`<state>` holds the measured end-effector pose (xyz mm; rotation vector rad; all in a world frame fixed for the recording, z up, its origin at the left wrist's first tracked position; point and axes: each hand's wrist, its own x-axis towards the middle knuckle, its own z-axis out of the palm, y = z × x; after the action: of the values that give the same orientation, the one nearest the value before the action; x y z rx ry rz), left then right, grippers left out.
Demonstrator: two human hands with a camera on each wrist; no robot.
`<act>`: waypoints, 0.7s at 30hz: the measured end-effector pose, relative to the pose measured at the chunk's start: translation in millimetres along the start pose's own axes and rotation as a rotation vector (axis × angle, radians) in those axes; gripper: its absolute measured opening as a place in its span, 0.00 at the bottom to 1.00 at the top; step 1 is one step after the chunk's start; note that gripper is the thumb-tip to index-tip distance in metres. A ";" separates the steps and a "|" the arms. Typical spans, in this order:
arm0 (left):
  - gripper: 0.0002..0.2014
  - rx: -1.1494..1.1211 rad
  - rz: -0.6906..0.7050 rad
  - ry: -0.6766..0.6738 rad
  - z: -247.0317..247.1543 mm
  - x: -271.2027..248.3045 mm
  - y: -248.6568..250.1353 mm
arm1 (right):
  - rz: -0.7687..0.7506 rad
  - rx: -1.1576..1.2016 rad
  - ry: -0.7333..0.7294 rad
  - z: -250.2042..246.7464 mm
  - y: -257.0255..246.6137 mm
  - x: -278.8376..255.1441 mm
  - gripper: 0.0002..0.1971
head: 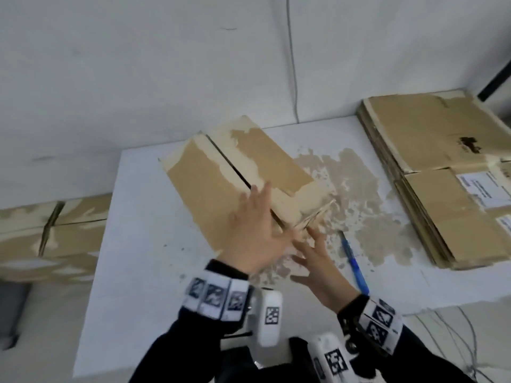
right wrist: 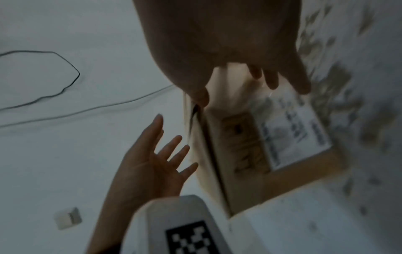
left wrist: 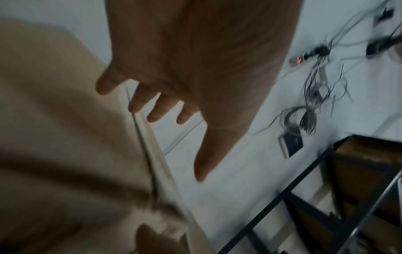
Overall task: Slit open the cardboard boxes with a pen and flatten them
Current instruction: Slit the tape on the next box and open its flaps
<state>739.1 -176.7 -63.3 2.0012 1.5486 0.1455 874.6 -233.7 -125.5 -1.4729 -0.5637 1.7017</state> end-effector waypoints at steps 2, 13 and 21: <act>0.54 0.276 -0.102 -0.019 31.5 11.6 10.3 | 0.006 0.018 0.064 -25.7 -3.7 10.1 0.29; 0.31 0.500 -0.035 0.270 57.4 -5.0 15.0 | 0.153 0.188 -0.057 -82.3 16.0 68.9 0.36; 0.33 -0.197 0.101 0.664 43.9 -17.0 39.1 | -0.566 0.144 0.071 -56.5 -30.6 33.8 0.21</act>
<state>785.7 -214.7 -74.5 1.9701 1.7199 1.0497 937.3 -198.2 -135.2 -1.1273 -0.7215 1.2140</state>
